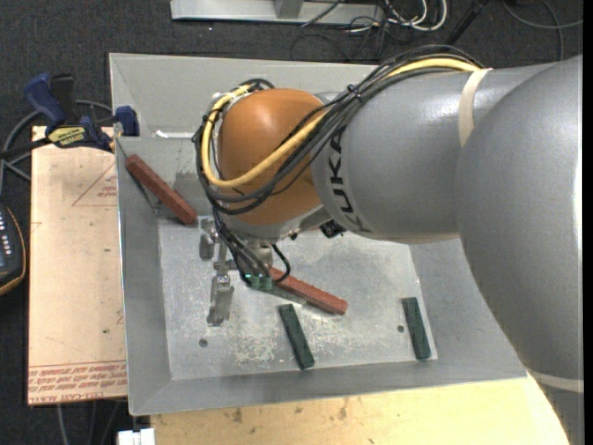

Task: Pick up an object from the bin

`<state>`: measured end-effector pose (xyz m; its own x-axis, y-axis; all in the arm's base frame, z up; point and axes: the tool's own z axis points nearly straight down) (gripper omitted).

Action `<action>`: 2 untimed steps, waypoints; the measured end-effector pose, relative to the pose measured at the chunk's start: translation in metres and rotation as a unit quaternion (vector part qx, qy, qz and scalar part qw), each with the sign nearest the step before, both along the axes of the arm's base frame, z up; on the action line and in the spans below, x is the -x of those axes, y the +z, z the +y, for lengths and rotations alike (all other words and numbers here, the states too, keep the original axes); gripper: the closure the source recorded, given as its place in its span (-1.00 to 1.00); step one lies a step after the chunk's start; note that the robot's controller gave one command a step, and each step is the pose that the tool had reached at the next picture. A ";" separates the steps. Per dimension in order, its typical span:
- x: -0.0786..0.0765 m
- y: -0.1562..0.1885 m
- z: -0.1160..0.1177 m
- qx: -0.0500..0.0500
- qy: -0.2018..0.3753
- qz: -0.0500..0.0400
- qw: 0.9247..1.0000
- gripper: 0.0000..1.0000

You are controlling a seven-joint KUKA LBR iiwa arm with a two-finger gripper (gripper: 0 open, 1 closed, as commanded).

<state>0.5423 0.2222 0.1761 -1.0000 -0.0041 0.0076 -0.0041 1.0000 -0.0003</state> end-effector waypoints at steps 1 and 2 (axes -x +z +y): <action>-0.063 -0.066 -0.069 0.001 -0.021 -0.004 1.000 -1.00; -0.017 -0.108 -0.116 0.000 0.086 -0.002 0.996 -1.00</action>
Offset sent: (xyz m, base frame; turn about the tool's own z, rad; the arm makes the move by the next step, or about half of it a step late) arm 0.0609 -0.0641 -0.0618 0.0344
